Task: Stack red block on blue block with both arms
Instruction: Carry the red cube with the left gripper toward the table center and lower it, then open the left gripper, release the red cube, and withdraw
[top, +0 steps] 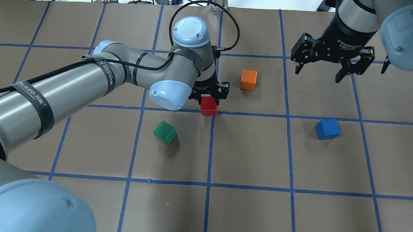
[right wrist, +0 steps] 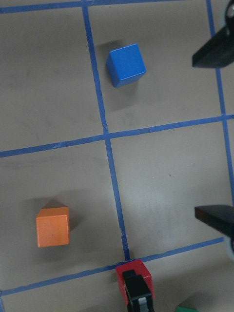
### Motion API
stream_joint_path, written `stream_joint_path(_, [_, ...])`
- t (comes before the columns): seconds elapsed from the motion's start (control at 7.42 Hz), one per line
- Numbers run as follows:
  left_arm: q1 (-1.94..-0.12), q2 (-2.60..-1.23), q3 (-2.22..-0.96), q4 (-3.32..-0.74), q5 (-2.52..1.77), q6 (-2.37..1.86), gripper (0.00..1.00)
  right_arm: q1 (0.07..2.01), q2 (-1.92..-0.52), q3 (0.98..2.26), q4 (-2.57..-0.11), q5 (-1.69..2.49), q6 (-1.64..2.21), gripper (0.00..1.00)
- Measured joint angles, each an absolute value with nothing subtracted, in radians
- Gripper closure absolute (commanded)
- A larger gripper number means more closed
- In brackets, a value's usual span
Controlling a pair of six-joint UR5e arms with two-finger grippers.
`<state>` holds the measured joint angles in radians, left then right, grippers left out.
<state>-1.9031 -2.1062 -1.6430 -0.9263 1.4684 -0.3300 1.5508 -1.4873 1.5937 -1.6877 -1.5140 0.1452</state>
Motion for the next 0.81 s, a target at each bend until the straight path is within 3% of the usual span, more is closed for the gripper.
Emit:
stream_joint_path(0.4, [-1.891, -2.083, -1.635, -0.922, 1.463, -0.313, 0.00, 1.551, -1.474, 1.598, -1.706, -1.524, 0.148, 0.00])
stream_joint_path(0.81, [-1.733, -1.935, -1.616, -1.086, 1.420, -0.087, 0.00, 1.550, -1.483, 1.610, -1.692, -1.528, 0.148, 0.00])
